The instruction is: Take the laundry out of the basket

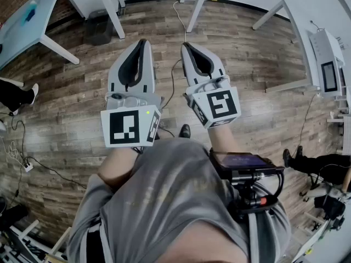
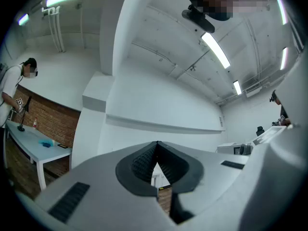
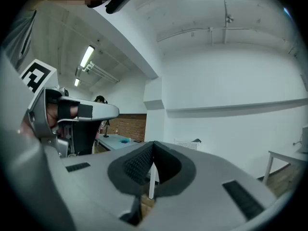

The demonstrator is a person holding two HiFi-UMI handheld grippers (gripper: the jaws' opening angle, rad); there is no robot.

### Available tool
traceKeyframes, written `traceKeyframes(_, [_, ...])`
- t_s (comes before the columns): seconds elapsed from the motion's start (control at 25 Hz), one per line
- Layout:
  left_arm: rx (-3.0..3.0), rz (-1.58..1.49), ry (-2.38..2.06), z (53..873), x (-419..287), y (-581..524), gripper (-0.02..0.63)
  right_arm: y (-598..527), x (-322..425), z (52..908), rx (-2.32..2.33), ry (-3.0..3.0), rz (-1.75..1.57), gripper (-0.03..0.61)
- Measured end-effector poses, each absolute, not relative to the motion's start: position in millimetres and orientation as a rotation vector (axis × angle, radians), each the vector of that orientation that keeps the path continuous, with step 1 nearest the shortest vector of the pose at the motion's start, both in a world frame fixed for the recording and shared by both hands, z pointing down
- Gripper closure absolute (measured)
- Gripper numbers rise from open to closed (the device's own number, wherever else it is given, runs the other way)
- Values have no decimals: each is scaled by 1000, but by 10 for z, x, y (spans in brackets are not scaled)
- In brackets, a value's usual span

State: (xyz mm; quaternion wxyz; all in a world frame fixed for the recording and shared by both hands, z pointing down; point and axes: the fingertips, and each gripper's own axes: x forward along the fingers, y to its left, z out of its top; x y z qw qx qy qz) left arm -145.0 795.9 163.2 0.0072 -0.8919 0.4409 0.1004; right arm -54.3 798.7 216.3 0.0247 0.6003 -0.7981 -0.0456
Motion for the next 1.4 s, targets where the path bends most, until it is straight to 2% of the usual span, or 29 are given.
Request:
traceKeyframes(0.64, [-2855, 317, 1363, 1818, -1847, 7694, 605, 7859, -794, 2208, 1909, -2410, -137, 571])
traceKeyframes(1.04, [-2844, 172, 1384, 2050, -1368, 7157, 606, 7340, -203, 2278, 1983, -2446, -83, 571])
traceKeyframes(1.4, [-2746, 106, 1417, 1850, -679, 6364, 606, 6446, 517, 2123, 1959, -2519, -114, 571])
